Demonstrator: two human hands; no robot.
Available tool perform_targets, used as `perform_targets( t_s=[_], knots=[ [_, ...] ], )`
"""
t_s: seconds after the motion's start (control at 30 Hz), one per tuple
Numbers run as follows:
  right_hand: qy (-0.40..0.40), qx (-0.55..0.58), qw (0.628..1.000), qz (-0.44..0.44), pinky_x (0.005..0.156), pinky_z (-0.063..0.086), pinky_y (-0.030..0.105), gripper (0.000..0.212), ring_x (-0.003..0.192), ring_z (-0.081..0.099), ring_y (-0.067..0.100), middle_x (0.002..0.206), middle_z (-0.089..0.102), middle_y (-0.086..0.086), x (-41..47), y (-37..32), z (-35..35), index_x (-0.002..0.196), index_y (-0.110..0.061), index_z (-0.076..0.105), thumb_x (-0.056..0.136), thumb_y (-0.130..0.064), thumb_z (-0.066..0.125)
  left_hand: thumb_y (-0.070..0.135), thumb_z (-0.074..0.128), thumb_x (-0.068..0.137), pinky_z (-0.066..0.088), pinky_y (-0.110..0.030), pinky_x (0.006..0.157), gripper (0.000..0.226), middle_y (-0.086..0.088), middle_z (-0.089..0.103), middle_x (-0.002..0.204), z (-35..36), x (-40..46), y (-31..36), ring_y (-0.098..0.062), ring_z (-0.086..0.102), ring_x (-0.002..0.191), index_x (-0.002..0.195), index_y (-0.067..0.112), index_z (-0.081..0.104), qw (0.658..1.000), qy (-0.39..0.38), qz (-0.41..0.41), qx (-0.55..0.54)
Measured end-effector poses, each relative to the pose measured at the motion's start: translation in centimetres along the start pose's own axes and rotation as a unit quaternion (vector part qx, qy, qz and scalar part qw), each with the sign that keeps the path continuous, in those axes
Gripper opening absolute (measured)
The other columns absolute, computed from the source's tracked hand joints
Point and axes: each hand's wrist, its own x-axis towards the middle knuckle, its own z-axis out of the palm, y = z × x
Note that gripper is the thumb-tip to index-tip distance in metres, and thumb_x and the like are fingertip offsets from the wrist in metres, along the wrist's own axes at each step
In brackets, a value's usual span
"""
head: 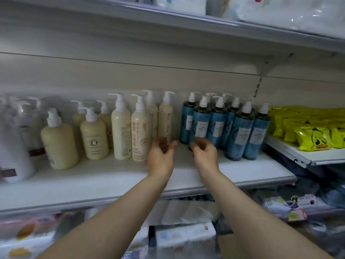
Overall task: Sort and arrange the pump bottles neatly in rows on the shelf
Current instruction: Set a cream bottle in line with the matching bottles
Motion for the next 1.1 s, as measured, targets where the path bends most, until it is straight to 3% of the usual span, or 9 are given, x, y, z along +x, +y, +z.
perform_targets(
  t_s=[0.2,0.27,0.37,0.47,0.73,0.83,0.97,1.03,1.1],
  knots=[
    [-0.037,0.062,0.997,0.015,0.106,0.048,0.046,0.006,0.107,0.061,0.015,0.111,0.066,-0.006,1.0,0.0,4.7,0.105,-0.029,0.062,0.1,-0.026,0.06,0.037,0.048,0.103,0.039,-0.027,0.094,0.046,-0.001,0.055,0.137,-0.6,2.8,-0.9,-0.014,0.052,0.117,0.142,0.015,0.047,0.999,-0.041,-0.001,0.016],
    [-0.039,0.059,0.997,0.009,0.104,0.05,0.046,0.01,0.097,0.06,0.009,0.101,0.064,-0.012,1.8,0.3,6.0,0.097,-0.035,0.06,0.101,-0.026,0.058,0.04,0.045,0.103,0.041,-0.031,0.102,0.048,-0.005,0.053,0.141,-0.5,4.0,-1.4,-0.022,0.051,0.127,0.144,0.016,0.046,0.998,-0.05,0.005,0.03],
    [-0.038,0.053,0.998,0.014,0.105,0.049,0.045,0.007,0.103,0.062,0.014,0.103,0.064,-0.012,2.9,0.7,7.4,0.107,-0.031,0.06,0.102,-0.029,0.055,0.045,0.043,0.102,0.035,-0.036,0.113,0.052,-0.007,0.047,0.149,0.0,5.7,-2.0,-0.027,0.042,0.139,0.147,0.018,0.043,0.997,-0.062,-0.006,0.05],
    [-0.047,0.06,0.997,0.025,0.109,0.046,0.048,0.02,0.117,0.061,0.02,0.126,0.065,-0.001,4.2,1.0,8.5,0.12,-0.033,0.059,0.101,-0.036,0.054,0.044,0.037,0.104,0.018,-0.037,0.122,0.055,-0.006,0.029,0.161,0.6,7.3,-2.2,-0.024,0.024,0.15,0.153,0.019,0.033,0.995,-0.067,0.001,0.08],
    [-0.095,0.127,0.987,0.035,0.116,0.038,0.042,0.045,0.124,0.058,0.014,0.134,0.064,-0.001,6.6,2.3,9.7,0.136,-0.026,0.06,0.099,-0.049,0.049,0.048,0.026,0.105,0.004,-0.038,0.125,0.059,-0.001,0.013,0.166,2.4,9.1,-3.9,-0.019,0.009,0.153,0.159,0.024,0.016,0.994,-0.071,-0.026,0.073],
    [-0.107,0.144,0.982,0.052,0.116,0.038,0.042,0.055,0.124,0.06,0.014,0.132,0.067,-0.002,7.2,2.8,9.7,0.132,-0.027,0.063,0.087,-0.057,0.054,0.045,0.027,0.106,0.002,-0.031,0.121,0.058,0.0,0.013,0.166,2.7,8.9,-3.8,-0.017,0.009,0.153,0.159,0.025,0.016,0.995,-0.073,-0.028,0.068],
    [-0.129,0.177,0.974,0.063,0.106,0.048,0.036,0.032,0.113,0.068,0.014,0.116,0.075,-0.001,8.5,3.2,9.6,0.119,-0.025,0.07,0.104,-0.04,0.045,0.046,0.022,0.107,0.001,-0.029,0.12,0.054,0.004,0.013,0.166,2.6,9.3,-4.1,-0.015,0.008,0.153,0.158,0.033,0.016,0.995,-0.085,-0.035,0.05],
    [-0.138,0.196,0.969,0.055,0.094,0.051,0.029,0.031,0.106,0.07,0.013,0.109,0.077,-0.003,8.8,3.1,9.5,0.112,-0.026,0.071,0.106,-0.033,0.041,0.048,0.021,0.106,0.001,-0.033,0.123,0.054,0.005,0.014,0.166,2.7,9.9,-4.4,-0.015,0.009,0.153,0.158,0.035,0.017,0.995,-0.081,-0.037,0.043],
    [-0.146,0.211,0.965,0.055,0.095,0.051,0.031,0.031,0.109,0.069,0.015,0.111,0.076,-0.001,8.8,3.3,9.7,0.114,-0.025,0.072,0.105,-0.035,0.043,0.049,0.022,0.106,0.003,-0.036,0.125,0.053,0.006,0.016,0.165,2.8,10.1,-4.5,-0.014,0.01,0.153,0.157,0.035,0.019,0.996,-0.079,-0.046,0.024]
  ],
)
